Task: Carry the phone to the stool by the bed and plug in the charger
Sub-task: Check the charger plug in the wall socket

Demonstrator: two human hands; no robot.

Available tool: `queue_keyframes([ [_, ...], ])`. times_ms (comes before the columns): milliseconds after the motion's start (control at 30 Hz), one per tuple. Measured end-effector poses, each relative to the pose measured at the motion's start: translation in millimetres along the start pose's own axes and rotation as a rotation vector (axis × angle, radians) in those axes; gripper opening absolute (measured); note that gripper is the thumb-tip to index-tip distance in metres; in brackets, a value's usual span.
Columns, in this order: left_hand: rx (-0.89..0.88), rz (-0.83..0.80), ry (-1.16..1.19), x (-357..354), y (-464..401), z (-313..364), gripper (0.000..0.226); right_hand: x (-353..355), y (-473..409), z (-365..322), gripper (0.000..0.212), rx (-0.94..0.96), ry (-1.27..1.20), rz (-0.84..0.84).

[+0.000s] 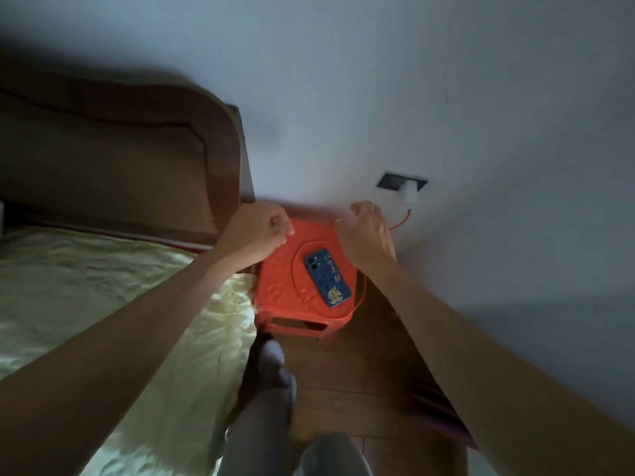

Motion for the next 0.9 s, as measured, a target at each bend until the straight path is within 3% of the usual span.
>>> queue_keyframes([
  [200, -0.095, 0.078, -0.019, 28, 84, 68, 0.020, 75, 85, 4, 0.052, 0.040, -0.047, 0.065],
  [400, -0.291, 0.201, -0.061, 4, 237, 110, 0.016, 114, 223, 28, 0.053, 0.188, -0.086, 0.164],
  [533, -0.362, 0.290, 0.006, -8, 331, 132, 0.013, 131, 315, 53, 0.054, 0.240, -0.070, 0.145],
  [900, -0.433, 0.211, -0.120, 27, 451, 205, 0.030, 208, 440, 39, 0.053, 0.235, -0.088, 0.267],
])
Point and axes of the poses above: each hand's wrist, its own y-axis away from the middle knuckle, its own x-axis out of the back of the hand, z = x × y, the point moved 7 cm from there along -y, towards the middle knuckle, and after that the axes turned 14 degrees about y, right-handed, at the moved point
